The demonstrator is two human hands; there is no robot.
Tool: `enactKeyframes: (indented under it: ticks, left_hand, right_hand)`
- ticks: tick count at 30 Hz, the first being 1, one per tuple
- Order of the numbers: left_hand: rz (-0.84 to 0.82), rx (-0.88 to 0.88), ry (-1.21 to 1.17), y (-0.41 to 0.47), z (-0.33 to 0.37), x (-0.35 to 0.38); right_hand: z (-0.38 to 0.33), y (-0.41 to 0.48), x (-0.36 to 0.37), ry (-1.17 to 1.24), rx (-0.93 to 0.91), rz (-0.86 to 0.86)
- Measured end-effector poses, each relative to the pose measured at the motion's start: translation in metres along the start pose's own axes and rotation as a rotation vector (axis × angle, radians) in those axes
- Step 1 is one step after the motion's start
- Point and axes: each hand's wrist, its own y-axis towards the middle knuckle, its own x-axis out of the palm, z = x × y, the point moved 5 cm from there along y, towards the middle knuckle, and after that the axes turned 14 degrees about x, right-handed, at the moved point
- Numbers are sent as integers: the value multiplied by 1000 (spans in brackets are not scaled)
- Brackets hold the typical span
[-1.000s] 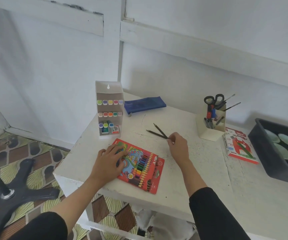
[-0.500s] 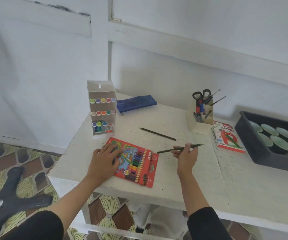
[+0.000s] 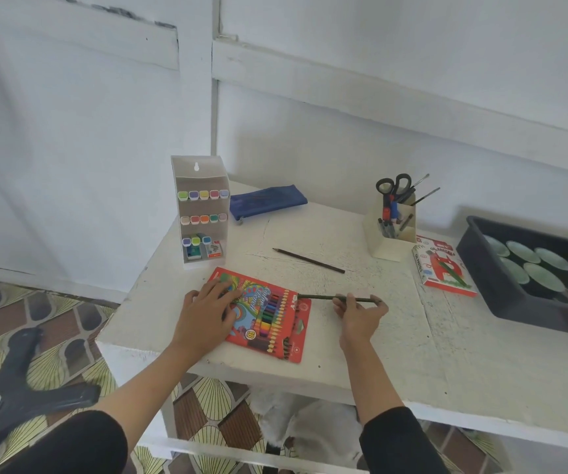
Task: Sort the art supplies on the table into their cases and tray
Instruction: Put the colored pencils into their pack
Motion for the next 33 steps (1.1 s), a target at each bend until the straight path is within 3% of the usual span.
enactKeyframes:
  ticks: [7,13,17,23,33]
  left_hand:
    - [-8,-6,2,-1,0,0]
    - [-16,-14,-6,-1,-1,2]
    - [-17,-21,6,0,-2,3]
    - [2,-21,24,0,-1,2]
    - [18,-27,44,0,-1,3]
  right_hand:
    - [-3,6,-7,-27,10,123]
    - [-8,6,-12,22,29,116]
    - [-12,5,-15,-139,-50,143]
    - [-4,-6,-8,-575,-241,122]
    - [26,-23,31,-888,-282,-146]
